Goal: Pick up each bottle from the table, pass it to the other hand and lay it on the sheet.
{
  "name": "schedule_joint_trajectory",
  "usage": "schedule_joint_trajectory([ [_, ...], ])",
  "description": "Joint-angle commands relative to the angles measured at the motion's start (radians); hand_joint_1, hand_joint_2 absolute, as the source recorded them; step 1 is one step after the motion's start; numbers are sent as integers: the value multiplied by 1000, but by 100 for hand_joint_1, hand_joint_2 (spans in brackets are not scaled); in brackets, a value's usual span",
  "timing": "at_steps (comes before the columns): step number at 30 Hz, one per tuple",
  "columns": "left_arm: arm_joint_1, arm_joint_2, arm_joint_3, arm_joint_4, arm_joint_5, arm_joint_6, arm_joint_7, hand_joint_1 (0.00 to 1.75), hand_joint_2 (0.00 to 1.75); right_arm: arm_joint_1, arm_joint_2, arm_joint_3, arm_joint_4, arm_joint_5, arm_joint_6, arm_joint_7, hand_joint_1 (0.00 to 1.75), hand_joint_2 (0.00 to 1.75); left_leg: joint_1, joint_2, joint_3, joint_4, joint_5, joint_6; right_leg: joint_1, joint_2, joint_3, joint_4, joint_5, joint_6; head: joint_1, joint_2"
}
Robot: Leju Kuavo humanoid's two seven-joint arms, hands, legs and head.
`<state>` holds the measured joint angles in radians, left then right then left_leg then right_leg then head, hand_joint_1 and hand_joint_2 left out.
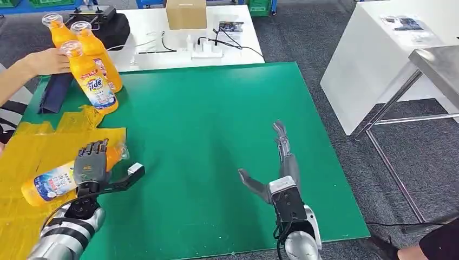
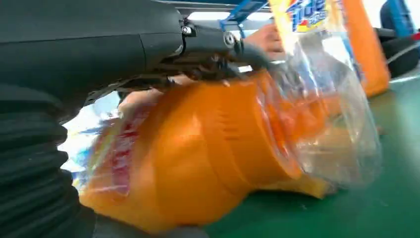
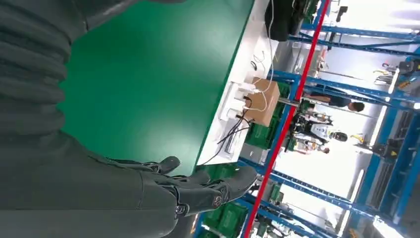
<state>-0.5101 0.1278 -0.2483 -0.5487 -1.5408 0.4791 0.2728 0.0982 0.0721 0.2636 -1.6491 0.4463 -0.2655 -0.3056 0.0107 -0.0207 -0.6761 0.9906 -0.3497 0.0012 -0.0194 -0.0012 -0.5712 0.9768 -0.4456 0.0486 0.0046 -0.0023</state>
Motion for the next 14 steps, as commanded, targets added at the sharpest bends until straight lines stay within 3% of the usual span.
schedule_joint_trajectory([
  [1,-31,-30,84,125,22,12,-41,0,175,-25,-12,-1,64,10,8,5,0,175,1,3,6,0,-2,0,1,1,6,-1,-1,-2,0,0],
  [8,16,-59,147,46,115,89,-178,0,175,-12,-19,-8,55,10,-1,5,0,175,0,2,5,-1,-1,1,0,0,5,-1,-1,-1,0,0],
  [11,80,-78,163,-91,175,129,-251,0,175,8,-21,-21,35,0,1,8,0,175,0,1,5,-1,-1,1,0,0,5,-1,-1,-1,0,0],
  [13,178,-119,179,-308,421,196,-497,0,175,32,-25,-33,11,-49,15,-28,0,175,0,0,4,0,-1,1,0,0,4,-1,-1,-1,0,0],
  [14,256,-130,163,-475,499,144,-534,0,175,56,-29,-44,-12,-70,25,-43,0,175,0,0,6,1,-3,1,0,-2,6,-1,-2,-2,0,0],
])
